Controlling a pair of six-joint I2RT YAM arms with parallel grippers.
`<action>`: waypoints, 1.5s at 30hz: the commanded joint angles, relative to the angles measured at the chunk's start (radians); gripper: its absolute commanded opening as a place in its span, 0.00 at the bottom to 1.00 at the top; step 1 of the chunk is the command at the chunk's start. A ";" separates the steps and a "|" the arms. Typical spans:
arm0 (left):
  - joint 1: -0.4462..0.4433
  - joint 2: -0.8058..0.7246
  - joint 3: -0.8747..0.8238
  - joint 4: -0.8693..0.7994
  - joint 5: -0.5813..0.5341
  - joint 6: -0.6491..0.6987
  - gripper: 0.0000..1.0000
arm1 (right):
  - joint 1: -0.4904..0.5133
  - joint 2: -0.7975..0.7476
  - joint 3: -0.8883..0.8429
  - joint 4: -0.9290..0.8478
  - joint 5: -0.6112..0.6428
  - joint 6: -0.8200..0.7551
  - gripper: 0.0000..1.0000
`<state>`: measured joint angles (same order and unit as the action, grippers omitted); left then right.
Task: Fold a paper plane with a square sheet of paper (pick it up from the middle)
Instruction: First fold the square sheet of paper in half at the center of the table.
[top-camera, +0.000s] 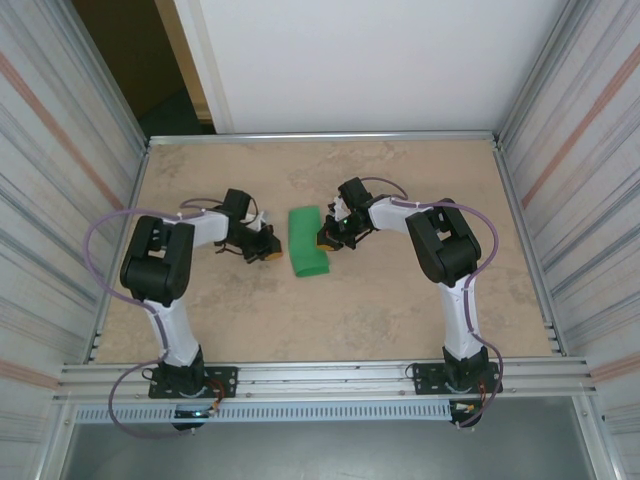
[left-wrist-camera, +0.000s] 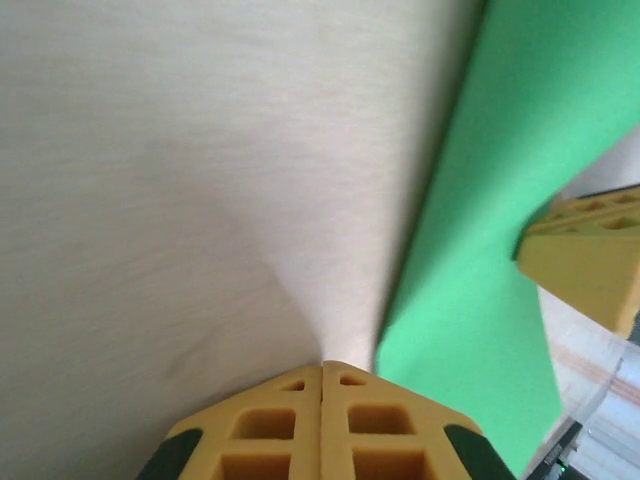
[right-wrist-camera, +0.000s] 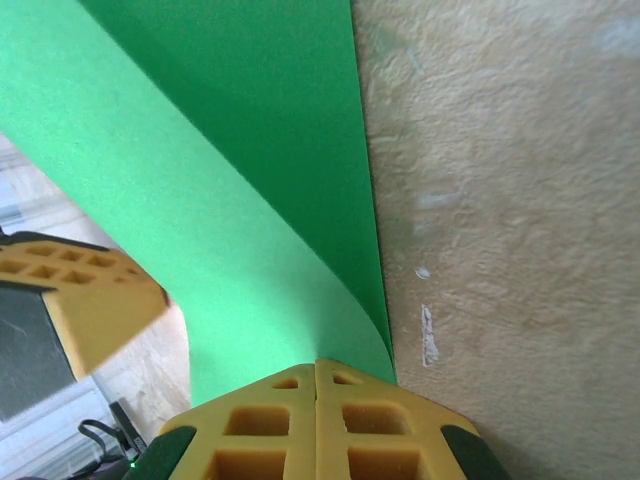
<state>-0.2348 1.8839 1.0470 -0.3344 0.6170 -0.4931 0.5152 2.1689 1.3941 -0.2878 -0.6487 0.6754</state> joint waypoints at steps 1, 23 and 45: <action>0.002 -0.087 -0.007 -0.031 -0.017 0.011 0.04 | -0.006 0.113 -0.077 -0.195 0.192 -0.014 0.00; -0.047 0.134 0.072 0.184 0.036 -0.044 0.04 | -0.010 0.109 -0.091 -0.199 0.204 0.003 0.00; -0.113 0.072 0.035 0.377 0.101 -0.100 0.03 | -0.011 0.110 -0.126 -0.189 0.204 0.001 0.00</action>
<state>-0.3447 1.9106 1.0428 0.0353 0.7357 -0.5728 0.5102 2.1620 1.3632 -0.2497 -0.6552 0.6720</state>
